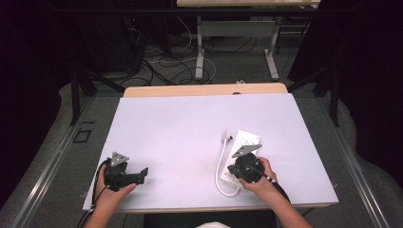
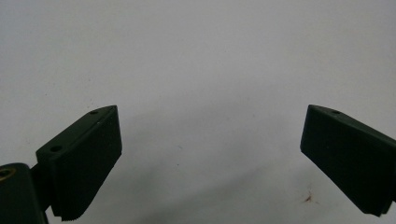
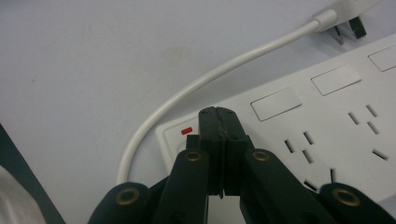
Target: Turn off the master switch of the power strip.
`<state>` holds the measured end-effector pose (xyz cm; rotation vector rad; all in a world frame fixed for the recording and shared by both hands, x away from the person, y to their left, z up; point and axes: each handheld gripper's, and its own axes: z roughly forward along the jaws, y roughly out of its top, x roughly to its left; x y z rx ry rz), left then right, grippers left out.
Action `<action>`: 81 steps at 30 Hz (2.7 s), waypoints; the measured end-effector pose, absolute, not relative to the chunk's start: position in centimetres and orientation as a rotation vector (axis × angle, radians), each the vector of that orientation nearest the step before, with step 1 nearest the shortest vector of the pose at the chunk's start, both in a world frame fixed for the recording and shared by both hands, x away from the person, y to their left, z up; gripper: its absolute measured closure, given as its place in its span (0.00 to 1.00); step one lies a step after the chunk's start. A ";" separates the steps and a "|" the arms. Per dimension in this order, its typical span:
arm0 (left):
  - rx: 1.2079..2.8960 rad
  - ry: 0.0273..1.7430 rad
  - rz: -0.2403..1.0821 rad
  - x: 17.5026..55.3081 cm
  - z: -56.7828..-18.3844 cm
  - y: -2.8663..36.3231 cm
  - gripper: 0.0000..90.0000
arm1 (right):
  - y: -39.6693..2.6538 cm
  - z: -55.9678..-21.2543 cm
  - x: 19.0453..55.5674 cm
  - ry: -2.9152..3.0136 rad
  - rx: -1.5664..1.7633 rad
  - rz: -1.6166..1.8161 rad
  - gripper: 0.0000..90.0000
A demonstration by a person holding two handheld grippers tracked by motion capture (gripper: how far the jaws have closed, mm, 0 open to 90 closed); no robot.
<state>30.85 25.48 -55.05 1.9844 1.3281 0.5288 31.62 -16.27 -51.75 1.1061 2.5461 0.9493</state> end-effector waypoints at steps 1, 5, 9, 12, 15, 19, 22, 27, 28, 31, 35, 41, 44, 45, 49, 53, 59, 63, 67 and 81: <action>1.985 1.327 0.530 30.9 -55.1 25.5 0.06 | -16.1 -51.9 31.6 2.526 1.105 0.964 1.00; 1.982 1.329 0.528 30.8 -55.1 25.5 0.06 | -16.0 -52.1 31.6 2.546 1.095 0.951 1.00; 1.983 1.329 0.528 30.8 -55.1 25.5 0.06 | -16.0 -52.3 31.6 2.545 1.082 0.961 1.00; 1.988 1.327 0.529 30.9 -55.1 25.5 0.06 | -15.9 -52.3 31.5 2.560 1.074 0.959 1.00; 1.984 1.329 0.528 30.9 -55.1 25.5 0.06 | -15.9 -52.3 31.4 2.561 1.080 0.958 1.00; 1.985 1.330 0.527 30.9 -55.1 25.5 0.06 | -15.8 -52.3 31.4 2.577 1.079 0.945 1.00; 1.989 1.330 0.527 30.9 -55.1 25.4 0.06 | -15.7 -52.3 31.4 2.580 1.075 0.936 1.00; 1.987 1.335 0.528 30.9 -55.1 25.4 0.07 | -15.8 -52.4 31.4 2.581 1.066 0.943 1.00; 1.987 1.336 0.528 30.9 -55.1 25.4 0.07 | -15.7 -52.5 31.4 2.580 1.059 0.942 1.00; 1.976 1.344 0.528 30.9 -55.2 25.3 0.07 | -15.5 -52.5 31.1 2.570 1.028 0.910 1.00; 1.971 1.342 0.528 30.9 -55.1 25.3 0.07 | -15.4 -52.4 31.2 2.568 1.013 0.907 1.00; 1.986 1.341 0.523 30.9 -55.1 25.5 0.07 | -15.2 -52.0 31.1 2.581 1.017 0.890 1.00; 1.974 1.342 0.531 30.9 -55.1 25.4 0.07 | -15.2 -52.1 31.0 2.577 1.011 0.906 1.00; 1.973 1.342 0.531 30.9 -55.1 25.4 0.07 | -15.2 -52.1 31.0 2.577 1.012 0.906 1.00; 1.984 1.342 0.524 30.9 -55.1 25.5 0.07 | -15.2 -52.1 30.9 2.573 1.015 0.906 1.00; 1.997 1.336 0.523 30.9 -55.1 25.5 0.07 | -15.1 -52.1 30.9 2.575 1.011 0.913 0.99; 1.990 1.340 0.527 30.9 -55.1 25.5 0.07 | -15.2 -52.1 30.9 2.581 1.022 0.913 0.91; 1.997 1.337 0.526 30.9 -55.0 25.6 0.07 | -15.2 -52.1 30.9 2.568 1.039 0.922 0.84; 1.983 1.343 0.525 30.9 -55.1 25.5 0.07 | -15.2 -51.9 30.8 2.580 1.032 0.916 0.78; 1.983 1.342 0.524 30.9 -55.1 25.5 0.07 | -15.2 -51.4 30.8 2.549 1.075 0.951 0.45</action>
